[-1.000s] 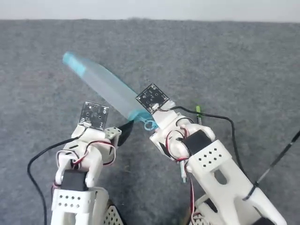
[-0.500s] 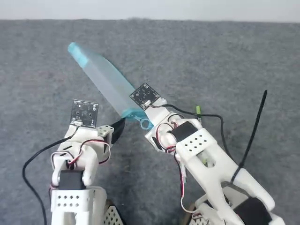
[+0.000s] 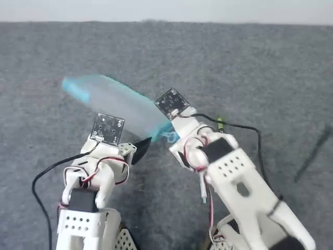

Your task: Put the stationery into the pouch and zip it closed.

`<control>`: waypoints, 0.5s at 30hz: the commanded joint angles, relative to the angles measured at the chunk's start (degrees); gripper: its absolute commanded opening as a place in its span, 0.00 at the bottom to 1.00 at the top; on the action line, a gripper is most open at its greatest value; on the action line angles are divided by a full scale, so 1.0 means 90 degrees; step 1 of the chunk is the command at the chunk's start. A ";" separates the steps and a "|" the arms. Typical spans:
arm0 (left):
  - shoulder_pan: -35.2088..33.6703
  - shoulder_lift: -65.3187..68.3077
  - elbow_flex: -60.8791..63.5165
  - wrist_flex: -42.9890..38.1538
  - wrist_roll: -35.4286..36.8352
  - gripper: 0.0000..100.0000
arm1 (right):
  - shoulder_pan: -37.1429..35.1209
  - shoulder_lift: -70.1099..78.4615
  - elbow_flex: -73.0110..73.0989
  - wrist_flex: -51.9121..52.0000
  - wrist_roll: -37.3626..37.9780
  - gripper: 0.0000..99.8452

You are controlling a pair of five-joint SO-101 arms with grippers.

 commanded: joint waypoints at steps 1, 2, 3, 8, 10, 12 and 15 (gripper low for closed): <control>0.0068 0.0059 -0.0269 0.0049 -0.0088 0.35 | 0.0093 -0.0855 -0.0020 0.0171 0.0088 0.01; 0.0068 0.0059 -0.0317 0.0059 -0.0088 0.35 | 0.0073 -0.0943 -0.0020 0.0220 0.0088 0.01; 0.0068 0.0059 -0.0386 0.0147 -0.0078 0.35 | 0.0073 -0.0962 -0.0020 0.0239 0.0088 0.01; 0.0488 0.0059 -0.0571 0.0567 -0.0078 0.35 | 0.0034 -0.0894 -0.0029 0.0230 0.0088 0.01; 0.0811 0.0059 -0.0601 0.0703 -0.0068 0.36 | -0.0024 -0.0923 -0.0029 0.0239 0.0088 0.01; 0.1016 0.0059 -0.0611 0.0723 -0.0068 0.36 | -0.0054 -0.0894 -0.0029 0.0239 0.0088 0.01; 0.1133 0.0049 -0.0659 0.0723 -0.0068 0.36 | -0.0054 -0.0884 -0.0029 0.0239 0.0088 0.01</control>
